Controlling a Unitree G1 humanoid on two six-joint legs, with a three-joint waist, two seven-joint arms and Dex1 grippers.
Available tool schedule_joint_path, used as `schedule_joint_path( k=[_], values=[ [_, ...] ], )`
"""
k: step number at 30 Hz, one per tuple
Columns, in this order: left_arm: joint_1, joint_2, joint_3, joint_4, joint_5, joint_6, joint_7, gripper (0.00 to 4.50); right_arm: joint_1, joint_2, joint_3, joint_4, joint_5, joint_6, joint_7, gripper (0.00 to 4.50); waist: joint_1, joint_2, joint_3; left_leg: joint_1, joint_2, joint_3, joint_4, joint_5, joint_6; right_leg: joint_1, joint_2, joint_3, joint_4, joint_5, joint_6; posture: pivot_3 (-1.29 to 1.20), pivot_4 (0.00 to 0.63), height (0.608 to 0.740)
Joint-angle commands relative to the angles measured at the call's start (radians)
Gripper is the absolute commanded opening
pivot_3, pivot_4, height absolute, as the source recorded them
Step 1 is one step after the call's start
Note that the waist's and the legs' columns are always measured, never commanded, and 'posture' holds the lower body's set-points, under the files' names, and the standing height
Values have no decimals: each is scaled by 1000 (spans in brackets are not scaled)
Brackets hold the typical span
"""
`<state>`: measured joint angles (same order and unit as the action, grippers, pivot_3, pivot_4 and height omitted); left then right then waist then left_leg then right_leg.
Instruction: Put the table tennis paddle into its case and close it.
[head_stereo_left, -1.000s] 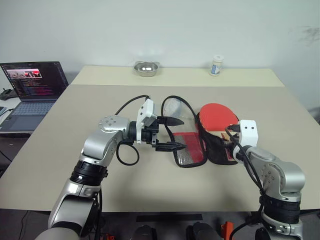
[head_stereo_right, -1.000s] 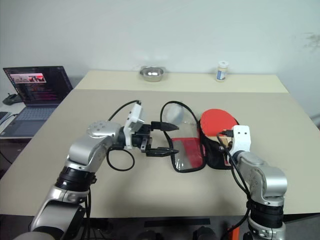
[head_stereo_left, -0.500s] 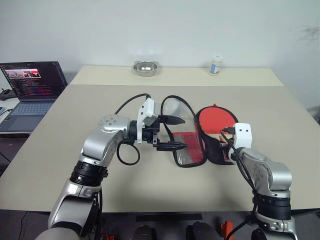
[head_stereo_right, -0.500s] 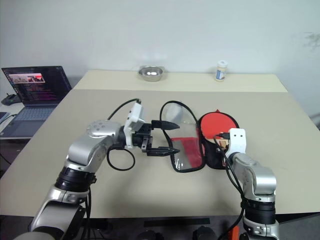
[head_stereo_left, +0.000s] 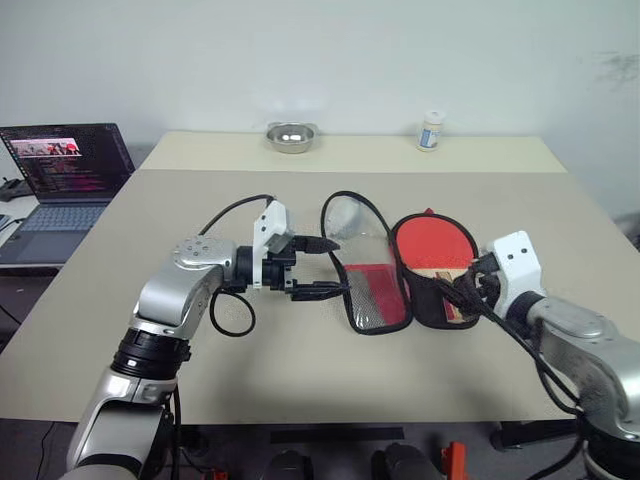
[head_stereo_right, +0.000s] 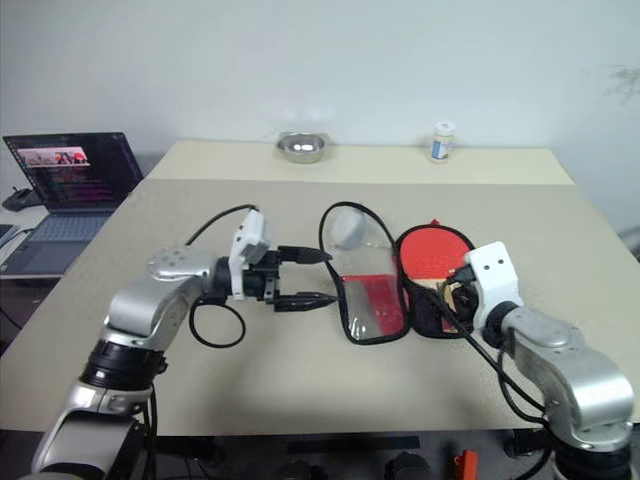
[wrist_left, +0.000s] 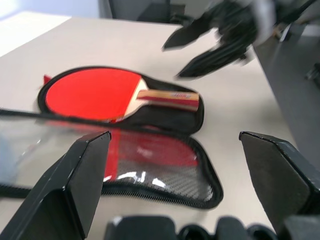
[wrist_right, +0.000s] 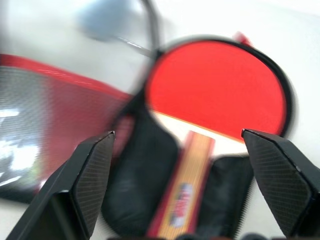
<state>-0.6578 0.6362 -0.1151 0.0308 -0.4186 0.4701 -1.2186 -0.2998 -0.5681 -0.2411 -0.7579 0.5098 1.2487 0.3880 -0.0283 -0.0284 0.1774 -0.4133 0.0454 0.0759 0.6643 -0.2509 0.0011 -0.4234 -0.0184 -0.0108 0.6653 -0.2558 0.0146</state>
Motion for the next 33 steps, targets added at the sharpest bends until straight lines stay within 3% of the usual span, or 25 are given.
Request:
schedule_joint_path(
  k=[1, 4, 11, 15, 20, 22, 24, 27, 29, 33],
  values=[
    [-5, 31, -14, 36, 31, -35, -49, 4500, -29, -81, -123, -81, 161, -68, 178, 4490, 0, 0, 0, 1, 0, 0, 0, 0, 0, 1, 0, 0, 0, 0, 0, 0, 150, 740],
    [-33, 30, -33, 124, 77, -62, -52, 3888, -22, -184, -192, -90, 285, -74, 295, 4500, 2, 0, 0, 2, 0, -1, 0, 0, 0, 3, 0, -1, -1, 0, 0, 0, 150, 740],
    [-112, 40, -64, 407, 250, -214, -2, 1333, 4, -340, -315, -61, 480, -71, 364, 4500, 5, -1, 0, 1, -1, -1, 0, 0, 0, 2, 0, -1, -2, 0, 0, 0, 150, 740],
    [-162, -52, -60, 546, 297, -275, 93, 34, 71, -408, -340, -72, 528, -91, 398, 4500, 11, -2, 0, 0, -1, -1, 0, 0, 0, 2, -1, -1, -2, 0, 0, 0, 150, 740],
    [-182, -241, -63, 496, 234, -204, 89, 34, 139, -459, -358, -70, 544, -121, 396, 4500, 32, -3, 0, -3, -2, -2, 2, 0, 1, 2, -2, -2, -2, 1, 0, 0, 150, 740],
    [-254, -409, -4, 436, 107, -118, 134, 34, 159, -476, -382, -56, 538, -127, 394, 4500, 38, -4, 0, -3, -3, -3, 4, 0, 1, 2, -2, -2, -2, 3, -3, 0, 150, 740],
    [-311, -517, 32, 414, 46, -64, 180, 34, 182, -493, -396, -50, 532, -133, 394, 4500, 47, -5, 1, -7, -3, -6, 8, -1, 1, 2, -2, -5, -2, 4, -2, 0, 150, 740],
    [-373, -594, -7, 476, 109, -159, 202, 34, 209, -505, -401, -46, 518, -146, 383, 4500, 44, -4, 1, -11, -3, -9, 14, -2, 3, 2, -1, -7, -2, 3, 1, 0, 150, 740],
    [-416, -639, -22, 544, 139, -217, 220, 34, 228, -510, -402, -41, 506, -152, 368, 4500, 35, -3, 0, -6, -4, -7, 13, -2, 3, 4, 0, -3, -2, 2, 4, 0, 150, 740],
    [-424, -640, -66, 611, 203, -316, 187, 34, 262, -514, -386, -28, 456, -172, 343, 4500, 27, -2, -1, -3, -3, -8, 12, -2, 3, 5, 1, -3, 0, 2, 4, 0, 150, 740]
  ],
)
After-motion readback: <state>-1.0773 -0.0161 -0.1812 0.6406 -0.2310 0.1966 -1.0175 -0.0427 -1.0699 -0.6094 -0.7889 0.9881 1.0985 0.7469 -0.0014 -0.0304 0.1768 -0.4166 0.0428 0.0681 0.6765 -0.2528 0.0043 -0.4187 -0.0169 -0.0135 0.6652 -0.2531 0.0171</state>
